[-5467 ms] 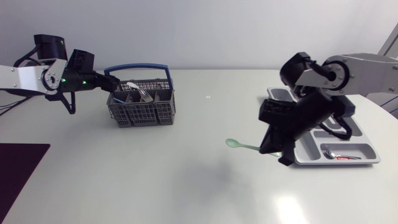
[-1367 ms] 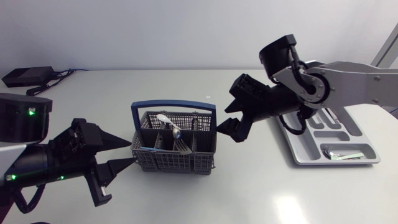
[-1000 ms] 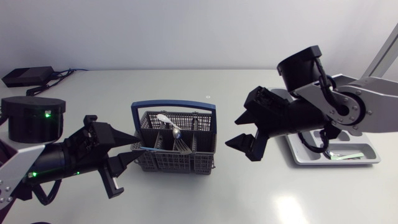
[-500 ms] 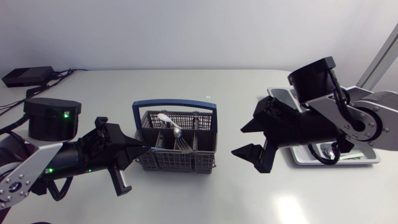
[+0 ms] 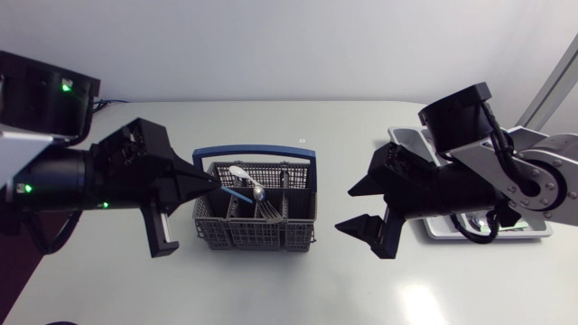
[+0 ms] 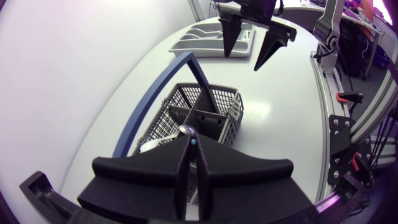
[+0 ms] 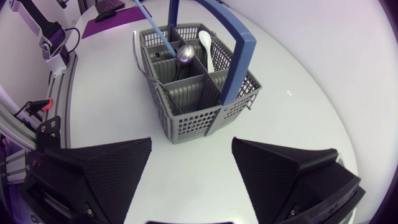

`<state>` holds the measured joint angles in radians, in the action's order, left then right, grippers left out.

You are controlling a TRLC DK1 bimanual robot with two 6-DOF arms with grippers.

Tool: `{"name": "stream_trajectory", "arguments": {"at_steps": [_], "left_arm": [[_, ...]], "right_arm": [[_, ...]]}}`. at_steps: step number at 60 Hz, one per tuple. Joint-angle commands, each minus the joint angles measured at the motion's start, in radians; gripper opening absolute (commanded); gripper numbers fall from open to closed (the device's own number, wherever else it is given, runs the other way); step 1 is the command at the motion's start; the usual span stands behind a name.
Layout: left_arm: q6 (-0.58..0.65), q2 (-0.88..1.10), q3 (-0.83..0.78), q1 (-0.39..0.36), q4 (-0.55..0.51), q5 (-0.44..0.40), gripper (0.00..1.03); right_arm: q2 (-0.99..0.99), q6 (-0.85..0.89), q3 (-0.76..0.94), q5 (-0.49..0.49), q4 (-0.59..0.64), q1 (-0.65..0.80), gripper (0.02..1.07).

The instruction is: Unload the cutlery basket into the drawer organizer.

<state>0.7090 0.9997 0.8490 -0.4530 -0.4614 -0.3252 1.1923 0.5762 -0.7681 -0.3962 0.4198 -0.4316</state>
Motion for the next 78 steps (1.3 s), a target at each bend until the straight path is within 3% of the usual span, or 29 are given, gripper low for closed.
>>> {"name": "stream_trajectory", "arguments": {"at_steps": [1, 22, 32, 55, 68, 78], "left_arm": [[0.037, 0.005, 0.090, -0.009, -0.065, -0.009, 0.03], [0.038, 0.036, 0.369, -0.009, -0.352, -0.021, 0.03], [-0.020, 0.085, 0.512, -0.009, -0.480, -0.135, 0.03], [-0.109, 0.217, 0.550, -0.059, -0.487, -0.296, 0.03], [-0.161, 0.275, 0.596, -0.087, -0.482, -0.339, 0.03], [-0.178, 0.301, 0.607, -0.099, -0.473, -0.339, 0.03]], "right_arm": [[-0.025, -0.001, 0.024, -0.006, 0.017, -0.012, 0.95], [-0.080, -0.022, -0.034, -0.006, 0.034, -0.085, 0.95], [-0.079, -0.065, -0.117, -0.006, 0.027, -0.174, 0.95], [-0.037, -0.116, -0.203, -0.027, 0.030, -0.295, 0.94], [-0.002, -0.107, -0.160, -0.047, -0.024, -0.279, 0.73], [0.007, -0.105, -0.149, -0.067, -0.041, -0.259, 0.28]]}}
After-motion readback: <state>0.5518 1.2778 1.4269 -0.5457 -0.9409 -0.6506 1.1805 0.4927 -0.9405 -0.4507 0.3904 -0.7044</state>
